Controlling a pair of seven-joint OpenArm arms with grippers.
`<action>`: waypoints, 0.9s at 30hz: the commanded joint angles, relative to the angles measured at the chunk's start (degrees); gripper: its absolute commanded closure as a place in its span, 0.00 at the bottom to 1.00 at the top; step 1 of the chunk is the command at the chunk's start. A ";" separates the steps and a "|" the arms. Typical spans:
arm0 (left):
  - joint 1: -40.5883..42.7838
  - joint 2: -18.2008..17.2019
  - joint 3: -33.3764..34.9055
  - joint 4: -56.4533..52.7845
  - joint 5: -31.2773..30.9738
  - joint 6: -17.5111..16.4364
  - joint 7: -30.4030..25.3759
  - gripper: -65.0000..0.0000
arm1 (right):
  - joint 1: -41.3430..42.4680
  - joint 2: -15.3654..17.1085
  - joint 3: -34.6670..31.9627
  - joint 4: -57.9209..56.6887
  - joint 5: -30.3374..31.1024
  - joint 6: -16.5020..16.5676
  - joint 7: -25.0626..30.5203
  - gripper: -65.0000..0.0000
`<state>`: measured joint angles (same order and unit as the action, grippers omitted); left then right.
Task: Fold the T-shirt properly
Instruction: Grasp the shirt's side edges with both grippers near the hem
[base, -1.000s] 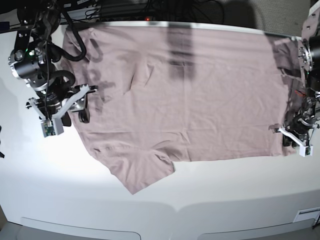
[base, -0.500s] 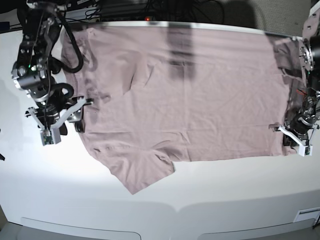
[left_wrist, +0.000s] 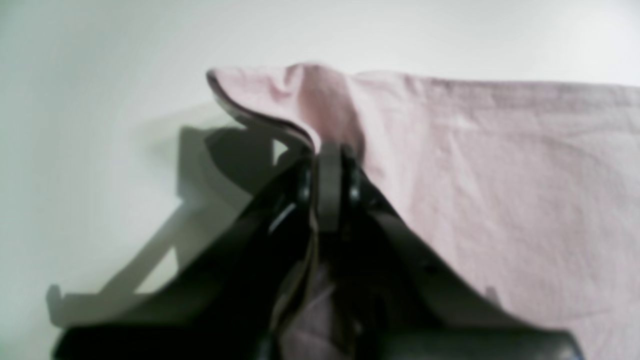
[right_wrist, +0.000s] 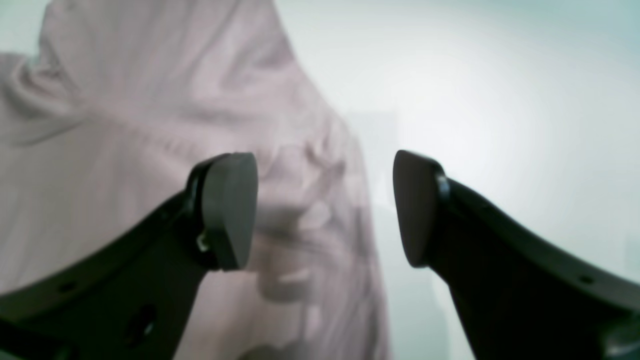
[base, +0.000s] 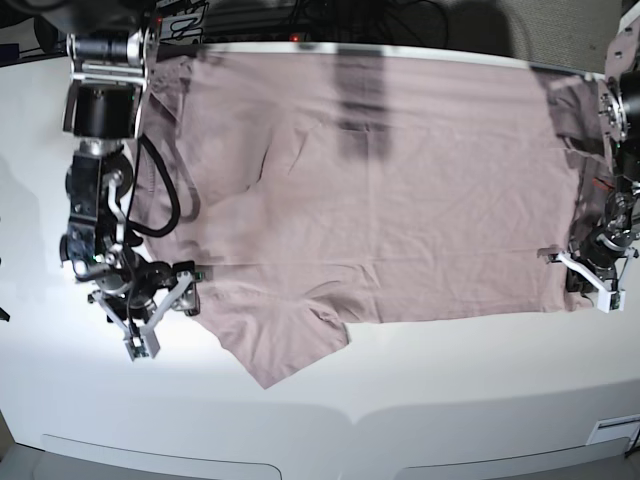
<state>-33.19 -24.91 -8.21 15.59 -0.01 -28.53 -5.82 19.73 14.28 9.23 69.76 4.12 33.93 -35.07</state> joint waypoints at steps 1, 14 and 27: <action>-1.27 -1.01 -0.04 0.57 -0.02 -0.24 -0.22 1.00 | 3.13 0.66 -0.17 -1.07 -1.05 0.15 2.14 0.35; -1.27 -1.01 -0.04 0.57 -0.02 -0.26 0.20 1.00 | 20.00 1.31 -0.55 -29.33 -2.71 -6.93 -1.90 0.35; -1.25 -1.01 -0.04 0.57 -0.02 -0.26 0.20 1.00 | 20.11 1.62 -0.55 -37.64 0.74 2.05 -3.78 0.35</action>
<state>-33.19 -24.93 -8.21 15.62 -0.01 -28.60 -5.63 38.24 15.57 8.62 31.68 4.08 35.44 -38.28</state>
